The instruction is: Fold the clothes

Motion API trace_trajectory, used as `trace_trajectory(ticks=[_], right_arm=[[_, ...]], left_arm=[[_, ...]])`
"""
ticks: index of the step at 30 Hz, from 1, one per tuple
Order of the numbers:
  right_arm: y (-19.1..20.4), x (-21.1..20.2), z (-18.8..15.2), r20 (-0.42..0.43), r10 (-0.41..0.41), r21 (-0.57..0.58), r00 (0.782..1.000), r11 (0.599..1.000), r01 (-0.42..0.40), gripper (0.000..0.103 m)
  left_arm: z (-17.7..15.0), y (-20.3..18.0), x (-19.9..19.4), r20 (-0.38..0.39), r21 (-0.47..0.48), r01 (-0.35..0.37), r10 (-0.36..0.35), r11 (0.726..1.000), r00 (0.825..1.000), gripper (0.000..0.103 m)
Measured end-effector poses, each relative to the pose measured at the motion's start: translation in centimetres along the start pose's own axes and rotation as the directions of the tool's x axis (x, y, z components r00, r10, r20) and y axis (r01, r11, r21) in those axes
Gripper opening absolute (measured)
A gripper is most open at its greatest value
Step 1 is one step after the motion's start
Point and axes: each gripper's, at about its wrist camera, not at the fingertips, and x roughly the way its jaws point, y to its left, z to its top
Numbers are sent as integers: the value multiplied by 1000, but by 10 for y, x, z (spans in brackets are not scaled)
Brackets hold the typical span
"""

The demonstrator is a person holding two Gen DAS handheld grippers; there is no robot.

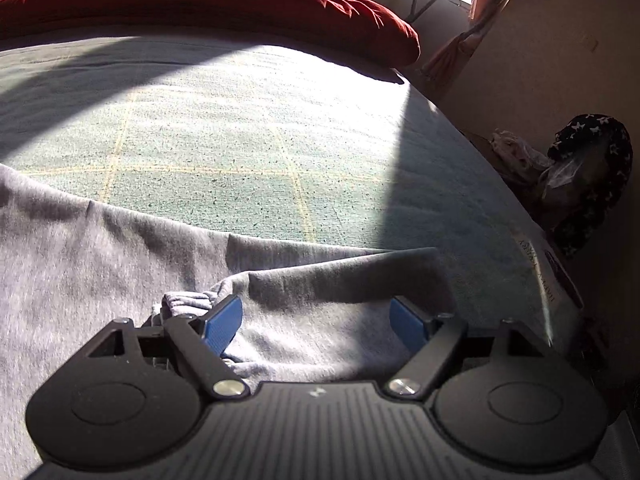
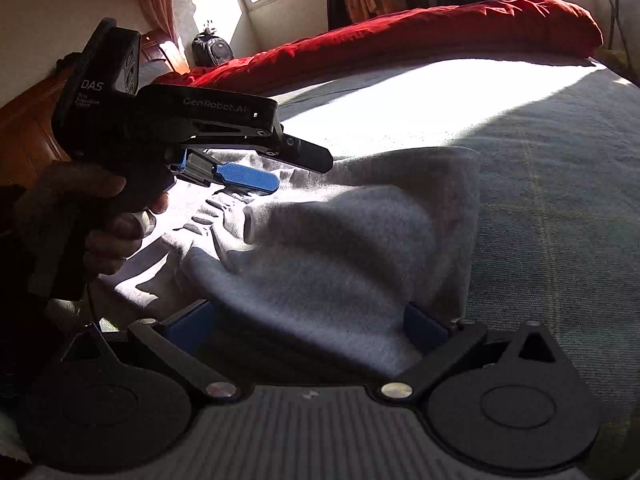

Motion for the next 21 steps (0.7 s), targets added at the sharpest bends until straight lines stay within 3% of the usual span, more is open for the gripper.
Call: trace_trajectory(ticks=[5,8,17,21], right_arm=[[-3,0,-1,11,13,15,1000,1000,-13,103],[-1,1,-3,10,5,1,1000,1000,-5,103],[0,2,-4,2,-11,-1,1000,1000,11,103],[-2,2,-4,8,-6,16,1000,1000,6,103]], left_arm=[[-14,-20,-28,34,94,14,-17,995,999,81],[-27,-25,-40,18,127,25,-28,992,999,81],[-58,-8,-39,-16,74,57,-56,996,998,82],[-57,-10,-46,-5,65,58,-58,996,998,81]])
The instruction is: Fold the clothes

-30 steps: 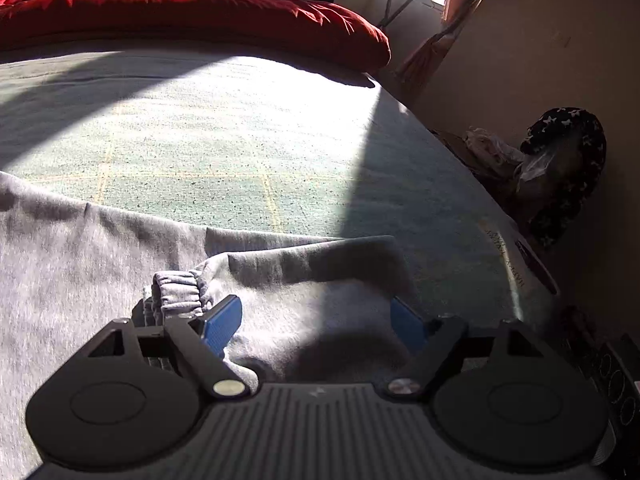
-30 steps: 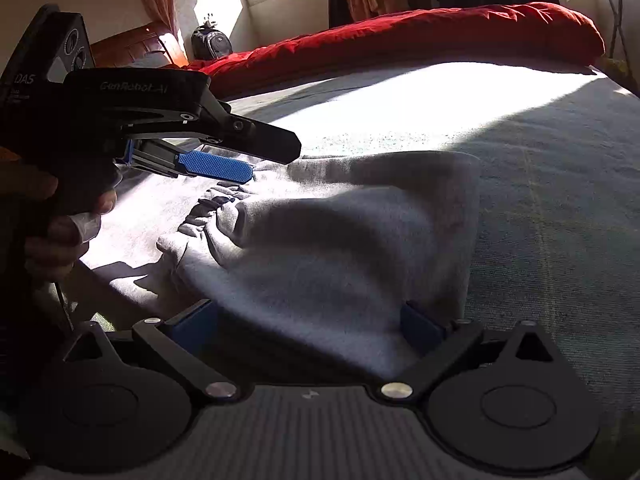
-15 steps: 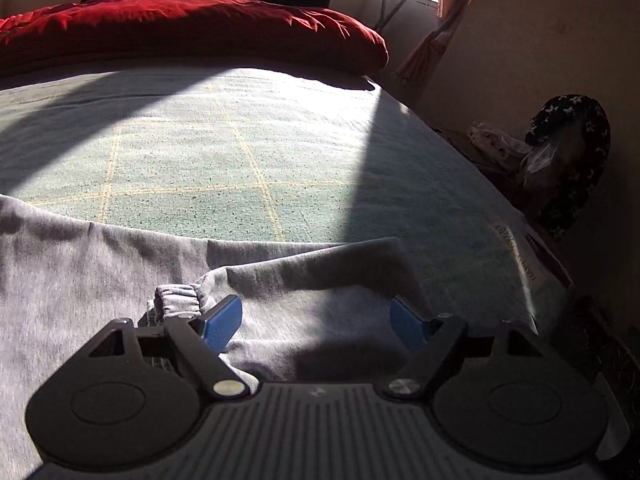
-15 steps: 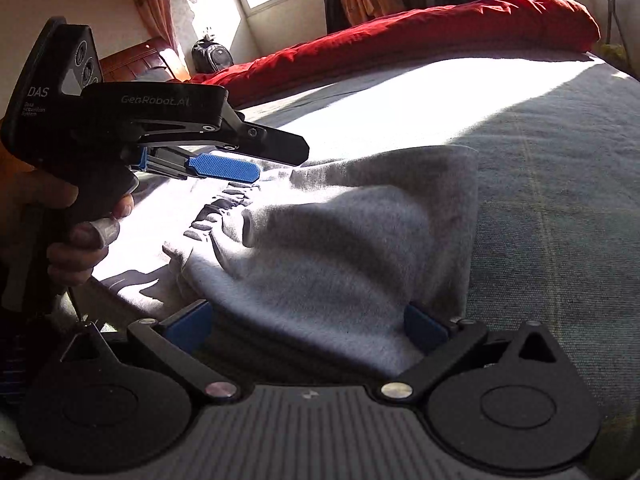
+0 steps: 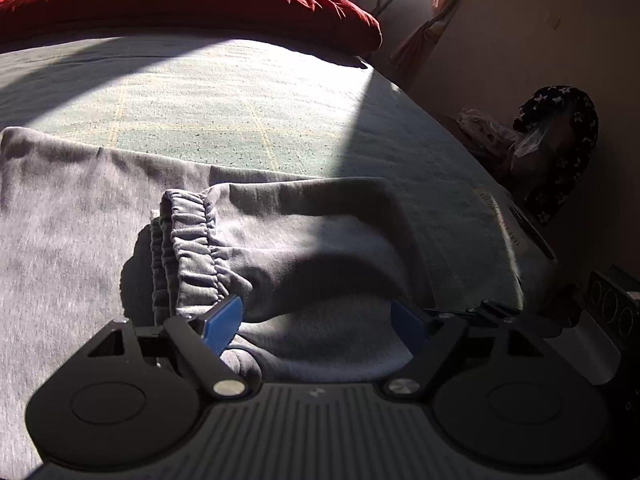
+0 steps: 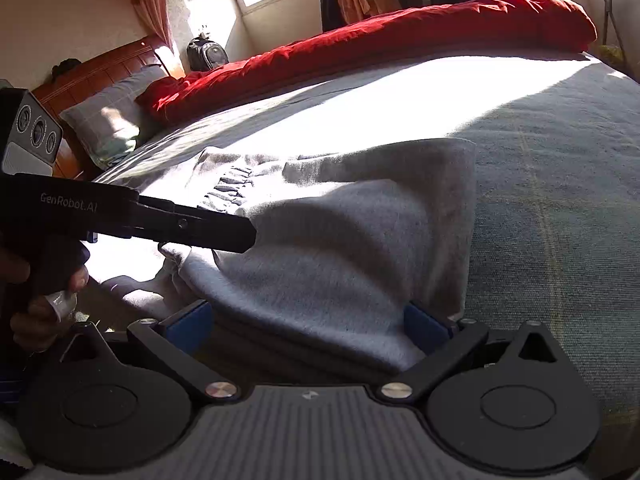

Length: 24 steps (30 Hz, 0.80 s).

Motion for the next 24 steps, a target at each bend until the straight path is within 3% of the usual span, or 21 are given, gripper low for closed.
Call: trace_trajectory(ticks=[8,16,19,24], right_arm=[[6,-5,5,7,-24,2,1000,1000,24,103],[13,-23,9,16,-31,29,999,999,31,103],[18,-25,10,10,-36,30,999,999,36,103],[32,-21,16,7,-35,13,999,999,35,103]], left_arm=[[22,3,-29,41,-11,-1,2,1000,999,81],[8,15,11,-53,-59,22,-25,998,998,81],[14,16,0,-39,-56,32,-35,998,999,81],[38,29,-58,77,-2,-48,48,999,996,81]])
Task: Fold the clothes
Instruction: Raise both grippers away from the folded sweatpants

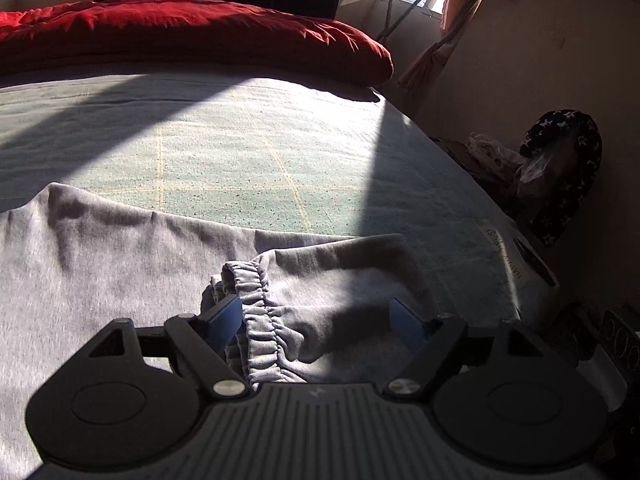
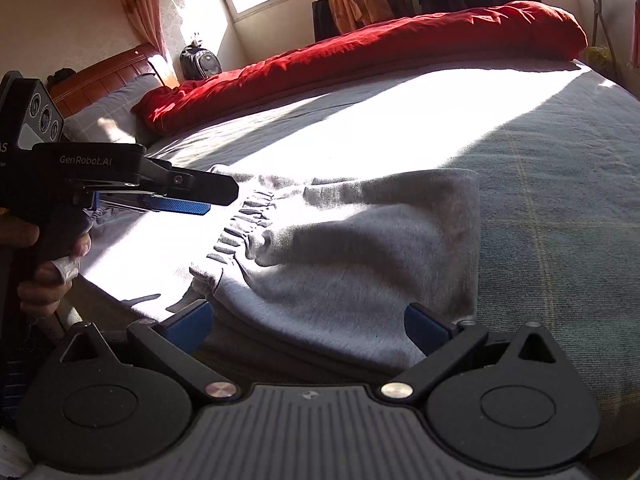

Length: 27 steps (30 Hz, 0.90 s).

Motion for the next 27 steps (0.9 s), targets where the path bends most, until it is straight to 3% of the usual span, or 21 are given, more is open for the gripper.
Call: trace_trajectory(ticks=[3,6,8,12,19,22,24,27], right_arm=[[5,7,2,-19,-15,-9,1000,1000,14,103],[6,15,2,-40,-17,9,999,1000,17,103],[6,20,2,-56,-13,19,998,1000,14,103],[9,29,3,-77,-29,26,997,999,31,103],[17,42,6,-89,-56,6,994,998,57,103],[20,45,6,-94,-72,-2,993,997,72,103],[21,46,7,-97,-82,-4,992,997,82,103],[23,48,8,-103,-97,-7,990,995,97,103]], left_arm=[[15,33,-43,74,-31,-78,80,996,994,81],[19,76,-87,122,-106,-186,198,977,973,81],[18,106,-116,143,-167,-239,263,956,954,81],[0,169,-168,160,-323,-280,344,904,925,79],[-60,257,-209,160,-575,-262,421,775,893,72],[-83,287,-211,151,-649,-234,423,724,893,64],[-95,302,-211,158,-686,-210,425,696,891,63],[-113,322,-205,183,-735,-139,391,664,902,63]])
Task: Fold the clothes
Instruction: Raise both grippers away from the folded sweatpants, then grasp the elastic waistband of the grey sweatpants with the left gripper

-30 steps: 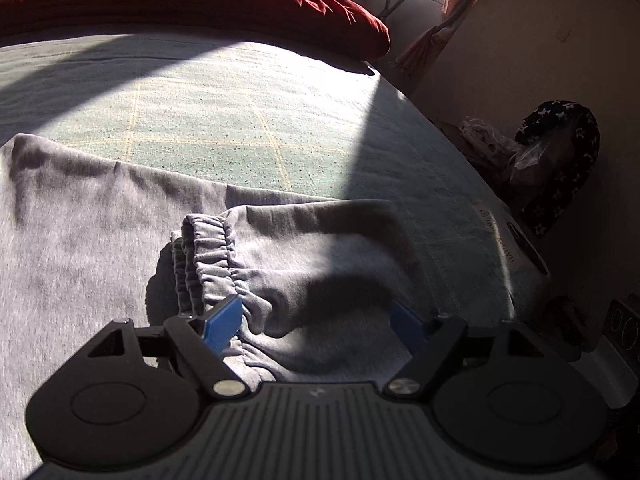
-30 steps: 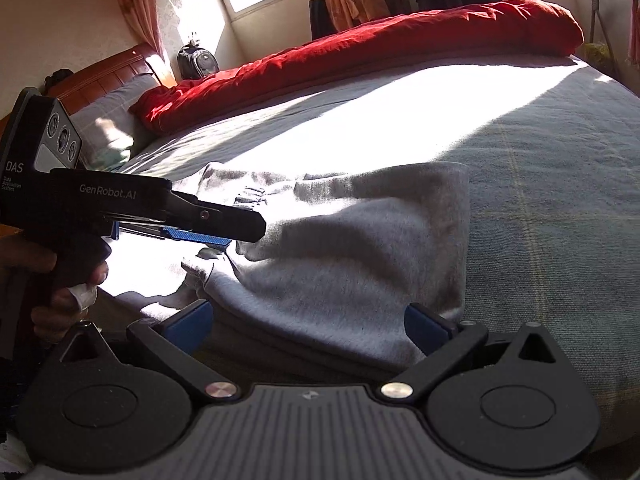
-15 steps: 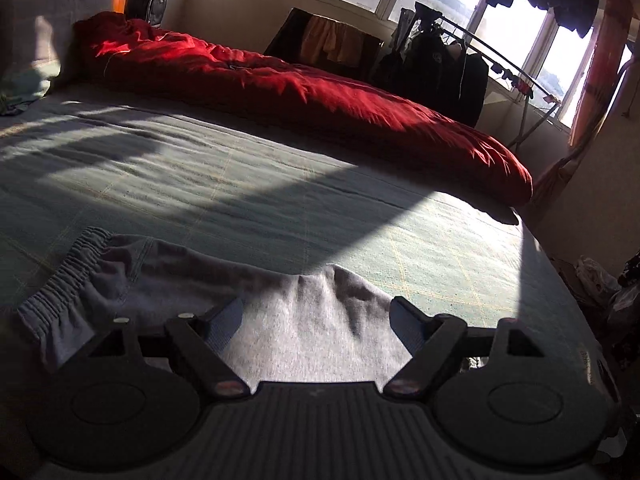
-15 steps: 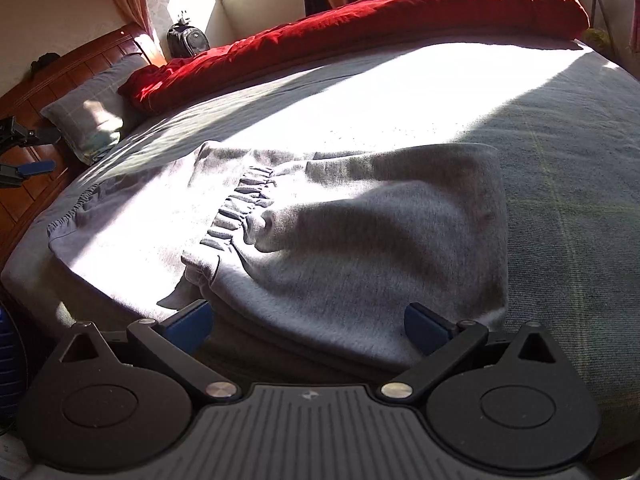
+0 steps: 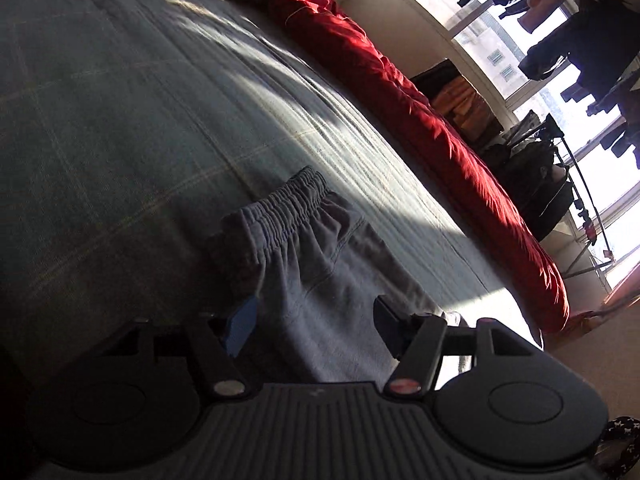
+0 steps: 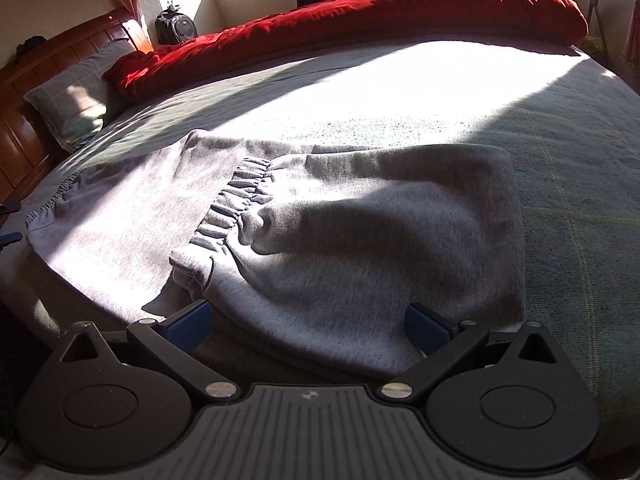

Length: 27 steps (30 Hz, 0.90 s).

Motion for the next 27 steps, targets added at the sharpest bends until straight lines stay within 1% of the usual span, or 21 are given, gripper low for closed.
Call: trace_trajectory(ticks=[6,10,15,20,27], right_arm=[[7,4,1,-15,-37,-24,999,999,37,103],[9,7,2,-24,-54,-36,998,998,53,103],[12,12,4,-30,-82,-43,996,996,80,103],[16,17,5,-30,-109,-52,994,993,108,103],[18,20,8,-31,-123,-51,992,991,122,103]], left_arm=[[-8,31,29,-30,-97,33,-36,995,999,63],[-10,42,39,-17,-146,105,-109,984,994,63],[-3,52,54,5,-192,164,-166,968,986,63],[7,52,67,6,-185,184,-186,965,983,65],[12,57,69,2,-170,195,-198,966,980,65]])
